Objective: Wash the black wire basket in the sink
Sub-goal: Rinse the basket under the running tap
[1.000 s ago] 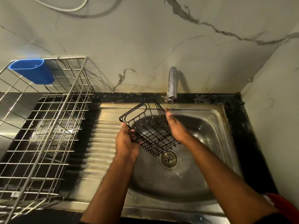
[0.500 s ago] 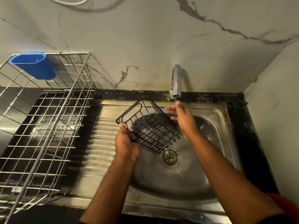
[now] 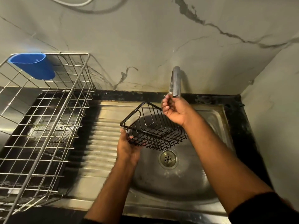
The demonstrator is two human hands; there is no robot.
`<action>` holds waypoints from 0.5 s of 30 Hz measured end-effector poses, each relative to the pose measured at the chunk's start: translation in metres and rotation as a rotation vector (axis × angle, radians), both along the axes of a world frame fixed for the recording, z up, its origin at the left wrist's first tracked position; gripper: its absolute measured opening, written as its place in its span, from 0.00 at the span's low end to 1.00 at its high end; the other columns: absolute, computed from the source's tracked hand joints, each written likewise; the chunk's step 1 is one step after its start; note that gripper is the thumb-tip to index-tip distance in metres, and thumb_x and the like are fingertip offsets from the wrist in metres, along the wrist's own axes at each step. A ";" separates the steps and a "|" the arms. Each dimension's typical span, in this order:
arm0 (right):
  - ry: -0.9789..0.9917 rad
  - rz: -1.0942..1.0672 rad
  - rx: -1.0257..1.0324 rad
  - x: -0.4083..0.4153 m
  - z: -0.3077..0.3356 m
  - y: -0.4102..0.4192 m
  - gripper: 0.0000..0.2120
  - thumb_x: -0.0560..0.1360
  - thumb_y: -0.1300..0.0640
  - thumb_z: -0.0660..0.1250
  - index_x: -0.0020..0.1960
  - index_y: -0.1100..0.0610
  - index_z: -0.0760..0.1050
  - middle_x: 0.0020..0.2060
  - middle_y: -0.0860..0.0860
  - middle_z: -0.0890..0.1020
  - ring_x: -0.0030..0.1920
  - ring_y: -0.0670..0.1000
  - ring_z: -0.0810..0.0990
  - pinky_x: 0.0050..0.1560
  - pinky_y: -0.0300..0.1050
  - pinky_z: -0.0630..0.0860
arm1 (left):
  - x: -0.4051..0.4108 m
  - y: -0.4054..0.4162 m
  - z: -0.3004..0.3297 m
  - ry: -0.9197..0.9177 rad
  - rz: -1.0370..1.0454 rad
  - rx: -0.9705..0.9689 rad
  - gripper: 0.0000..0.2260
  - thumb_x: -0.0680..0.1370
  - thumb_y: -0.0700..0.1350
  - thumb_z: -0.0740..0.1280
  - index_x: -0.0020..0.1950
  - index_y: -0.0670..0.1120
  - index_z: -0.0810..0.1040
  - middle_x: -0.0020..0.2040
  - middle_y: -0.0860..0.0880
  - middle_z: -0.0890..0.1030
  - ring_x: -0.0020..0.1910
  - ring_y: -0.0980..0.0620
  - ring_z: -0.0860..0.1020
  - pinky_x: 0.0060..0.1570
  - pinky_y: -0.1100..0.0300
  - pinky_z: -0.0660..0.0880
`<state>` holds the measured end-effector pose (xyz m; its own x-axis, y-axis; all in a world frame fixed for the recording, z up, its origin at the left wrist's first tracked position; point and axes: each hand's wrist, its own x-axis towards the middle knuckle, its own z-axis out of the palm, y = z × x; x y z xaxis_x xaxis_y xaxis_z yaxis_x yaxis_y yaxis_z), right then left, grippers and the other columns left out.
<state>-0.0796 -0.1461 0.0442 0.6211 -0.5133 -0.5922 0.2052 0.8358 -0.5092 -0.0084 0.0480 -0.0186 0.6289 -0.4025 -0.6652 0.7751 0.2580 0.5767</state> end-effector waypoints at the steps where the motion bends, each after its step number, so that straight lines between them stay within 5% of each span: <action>1: -0.023 -0.011 0.027 0.000 0.000 0.000 0.10 0.82 0.59 0.56 0.47 0.59 0.73 0.32 0.52 0.75 0.31 0.46 0.72 0.26 0.34 0.68 | -0.001 0.001 -0.003 -0.003 -0.009 0.006 0.20 0.85 0.57 0.58 0.54 0.44 0.82 0.42 0.42 0.87 0.49 0.42 0.83 0.57 0.38 0.78; 4: 0.053 0.068 -0.053 -0.007 0.008 0.005 0.11 0.84 0.59 0.57 0.48 0.60 0.75 0.31 0.52 0.78 0.32 0.46 0.74 0.28 0.35 0.72 | 0.000 0.003 -0.014 0.015 -0.005 0.029 0.20 0.85 0.57 0.59 0.62 0.44 0.81 0.47 0.41 0.87 0.50 0.41 0.84 0.53 0.40 0.80; 10: 0.324 0.383 -0.622 -0.019 0.019 0.015 0.11 0.83 0.57 0.61 0.51 0.62 0.80 0.43 0.56 0.85 0.44 0.52 0.85 0.46 0.45 0.84 | -0.002 -0.005 -0.029 0.112 -0.081 -0.006 0.21 0.84 0.58 0.59 0.63 0.43 0.79 0.56 0.38 0.83 0.52 0.39 0.81 0.43 0.42 0.80; 15: 0.384 0.377 -0.727 -0.032 0.021 0.006 0.12 0.83 0.58 0.61 0.53 0.64 0.80 0.45 0.58 0.86 0.46 0.55 0.86 0.48 0.45 0.83 | -0.001 -0.007 -0.044 0.239 -0.083 -0.104 0.25 0.82 0.59 0.63 0.71 0.42 0.75 0.68 0.34 0.78 0.68 0.34 0.75 0.65 0.30 0.71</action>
<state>-0.1120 -0.1401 0.0652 0.6500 -0.6442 -0.4030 -0.3105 0.2588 -0.9146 -0.0094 0.0412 -0.0630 0.4211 -0.5205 -0.7428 0.9070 0.2362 0.3487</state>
